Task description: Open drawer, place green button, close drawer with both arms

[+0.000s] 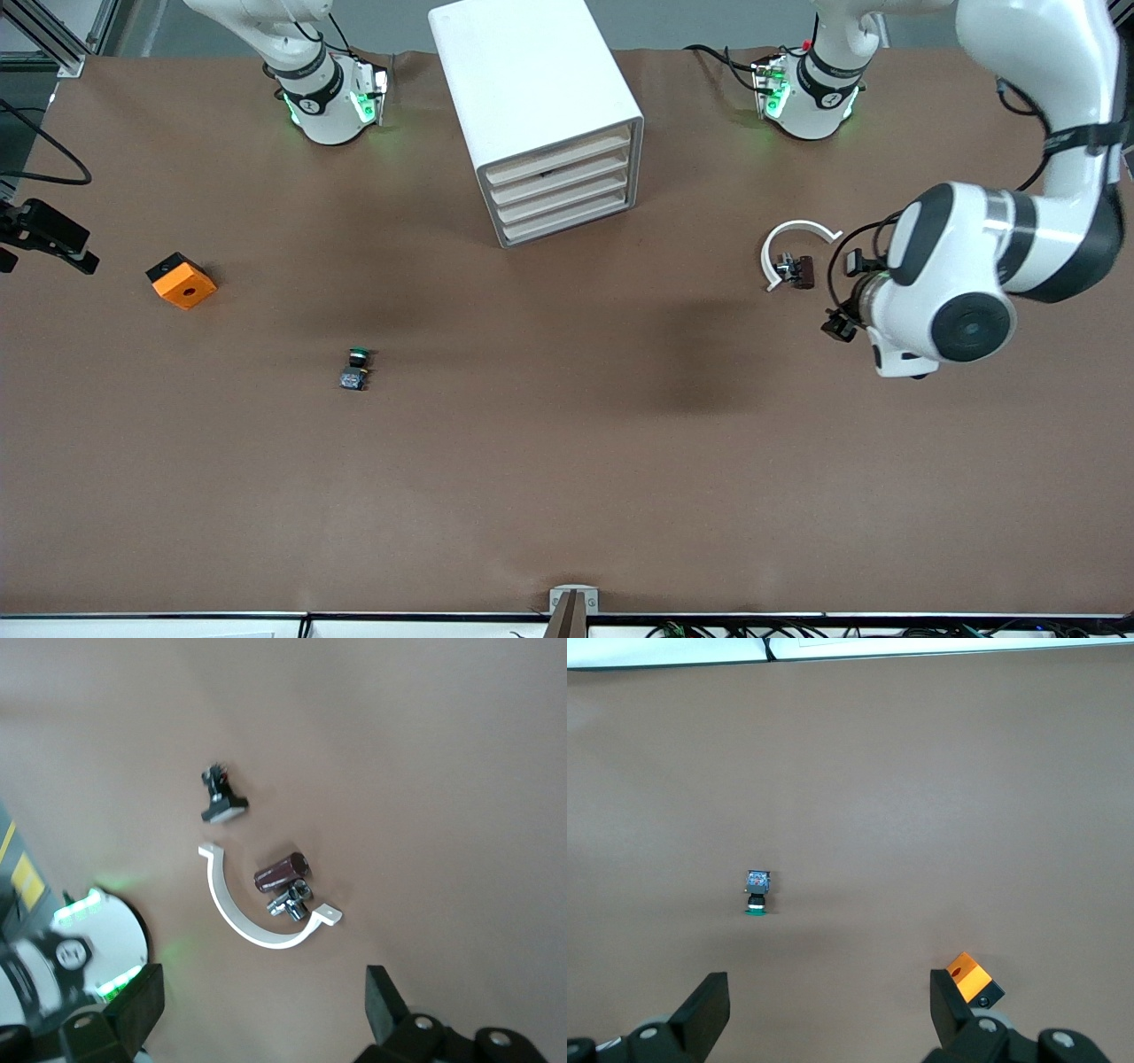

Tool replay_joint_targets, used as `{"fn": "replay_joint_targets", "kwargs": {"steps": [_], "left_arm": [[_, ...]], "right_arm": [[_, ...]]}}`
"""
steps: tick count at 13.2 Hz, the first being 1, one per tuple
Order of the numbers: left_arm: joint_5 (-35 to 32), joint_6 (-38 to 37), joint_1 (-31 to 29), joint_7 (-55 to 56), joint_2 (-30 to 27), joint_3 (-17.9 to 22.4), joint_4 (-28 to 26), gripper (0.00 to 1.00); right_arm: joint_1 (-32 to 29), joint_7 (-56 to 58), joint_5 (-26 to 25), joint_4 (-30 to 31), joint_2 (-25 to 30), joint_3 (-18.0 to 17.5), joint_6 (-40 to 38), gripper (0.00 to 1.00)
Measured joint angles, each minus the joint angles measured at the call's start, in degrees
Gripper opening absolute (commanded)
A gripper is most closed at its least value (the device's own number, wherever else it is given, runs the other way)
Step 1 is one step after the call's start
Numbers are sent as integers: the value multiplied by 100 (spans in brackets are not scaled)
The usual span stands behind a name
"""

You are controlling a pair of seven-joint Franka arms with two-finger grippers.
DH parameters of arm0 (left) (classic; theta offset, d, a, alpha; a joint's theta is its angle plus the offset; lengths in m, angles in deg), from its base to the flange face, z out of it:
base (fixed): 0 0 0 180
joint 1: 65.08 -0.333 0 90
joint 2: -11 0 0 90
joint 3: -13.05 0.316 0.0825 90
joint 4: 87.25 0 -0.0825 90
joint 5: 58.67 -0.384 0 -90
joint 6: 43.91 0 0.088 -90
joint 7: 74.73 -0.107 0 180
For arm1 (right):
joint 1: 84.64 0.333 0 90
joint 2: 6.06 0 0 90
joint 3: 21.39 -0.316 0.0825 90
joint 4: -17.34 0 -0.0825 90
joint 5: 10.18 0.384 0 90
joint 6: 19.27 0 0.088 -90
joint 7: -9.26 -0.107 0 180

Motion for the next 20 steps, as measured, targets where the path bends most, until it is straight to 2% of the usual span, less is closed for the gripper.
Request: {"fn": "replay_joint_targets", "kwargs": {"steps": [3, 11, 15, 17, 20], "left_arm": [[23, -9, 147, 927, 349, -5, 6, 100], [89, -357, 168, 1147, 957, -6, 16, 100], [134, -439, 437, 1841, 1279, -19, 17, 100], [357, -439, 732, 2484, 1450, -28, 27, 100], [1193, -439, 988, 3266, 1574, -29, 131, 100]], "right_arm": [[0, 0, 0, 1, -46, -9, -1, 100], [0, -68, 0, 3, -156, -22, -189, 100], [23, -355, 0, 35, -375, -60, -215, 100], [118, -615, 0, 73, -542, -68, -226, 100], [409, -1187, 0, 160, -785, -80, -109, 100]]}}
